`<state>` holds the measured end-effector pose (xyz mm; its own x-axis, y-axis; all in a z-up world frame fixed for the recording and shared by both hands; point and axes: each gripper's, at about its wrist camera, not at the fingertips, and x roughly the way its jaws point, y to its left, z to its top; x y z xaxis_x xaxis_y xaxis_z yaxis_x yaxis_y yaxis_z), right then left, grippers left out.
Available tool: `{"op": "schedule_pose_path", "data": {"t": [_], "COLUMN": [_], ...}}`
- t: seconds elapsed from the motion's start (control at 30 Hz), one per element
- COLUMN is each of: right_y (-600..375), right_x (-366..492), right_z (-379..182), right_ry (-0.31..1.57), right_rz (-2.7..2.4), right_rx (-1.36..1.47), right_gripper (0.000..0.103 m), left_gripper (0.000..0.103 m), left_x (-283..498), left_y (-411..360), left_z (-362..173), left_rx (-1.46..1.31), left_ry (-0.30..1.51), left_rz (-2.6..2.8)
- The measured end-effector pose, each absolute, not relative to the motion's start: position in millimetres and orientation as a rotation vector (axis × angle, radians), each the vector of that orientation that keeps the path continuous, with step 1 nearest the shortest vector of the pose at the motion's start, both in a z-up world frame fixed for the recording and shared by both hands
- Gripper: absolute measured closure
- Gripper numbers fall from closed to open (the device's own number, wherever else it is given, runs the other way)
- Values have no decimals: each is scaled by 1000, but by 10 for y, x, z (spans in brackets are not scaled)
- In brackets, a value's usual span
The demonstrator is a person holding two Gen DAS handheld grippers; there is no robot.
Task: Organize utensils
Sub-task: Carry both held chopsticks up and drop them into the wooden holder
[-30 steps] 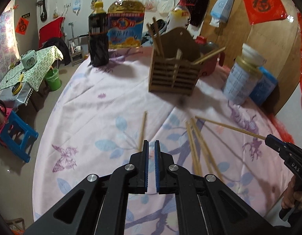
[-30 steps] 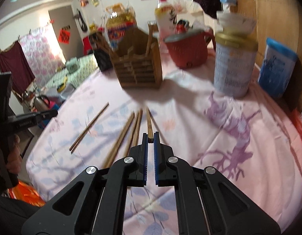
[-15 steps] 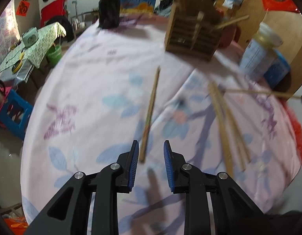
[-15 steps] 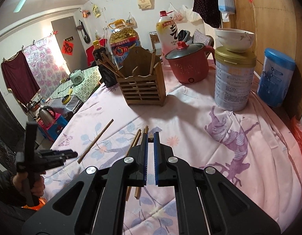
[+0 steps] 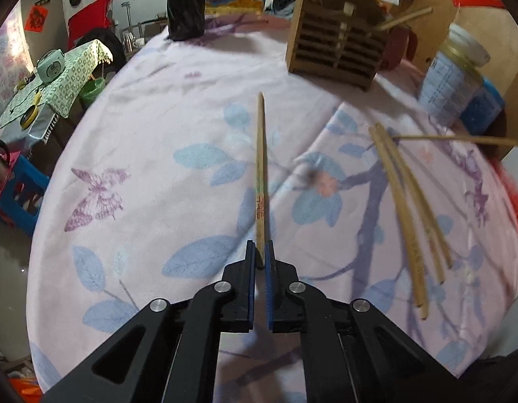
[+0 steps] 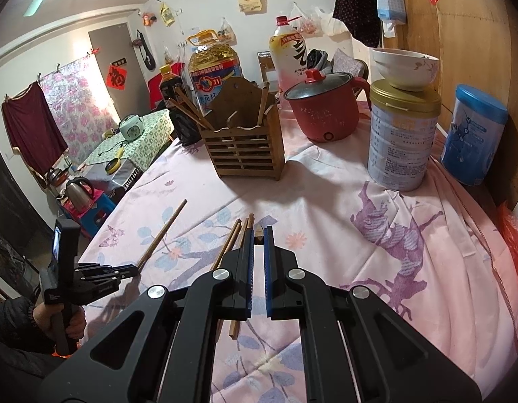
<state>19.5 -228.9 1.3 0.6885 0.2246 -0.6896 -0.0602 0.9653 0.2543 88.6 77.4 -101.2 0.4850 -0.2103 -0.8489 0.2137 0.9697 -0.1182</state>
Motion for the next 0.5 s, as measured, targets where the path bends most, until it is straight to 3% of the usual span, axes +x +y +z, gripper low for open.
{"op": "schedule_pose_path", "data": {"t": [0.33,0.5], "right_y": [-2248,-2239], "right_x": [262,277], "right_z": [281,445], "right_ry": [720,681], "right_rz": [190,198], "right_rx": [210,195], "right_gripper": [96,96], "left_gripper": [97,97], "left_x": [924,944], "left_y": [613,509], "left_z": [227,588], "left_rx": [-6,-25], "left_ry": [839,807], "left_rz": [-328,-378]}}
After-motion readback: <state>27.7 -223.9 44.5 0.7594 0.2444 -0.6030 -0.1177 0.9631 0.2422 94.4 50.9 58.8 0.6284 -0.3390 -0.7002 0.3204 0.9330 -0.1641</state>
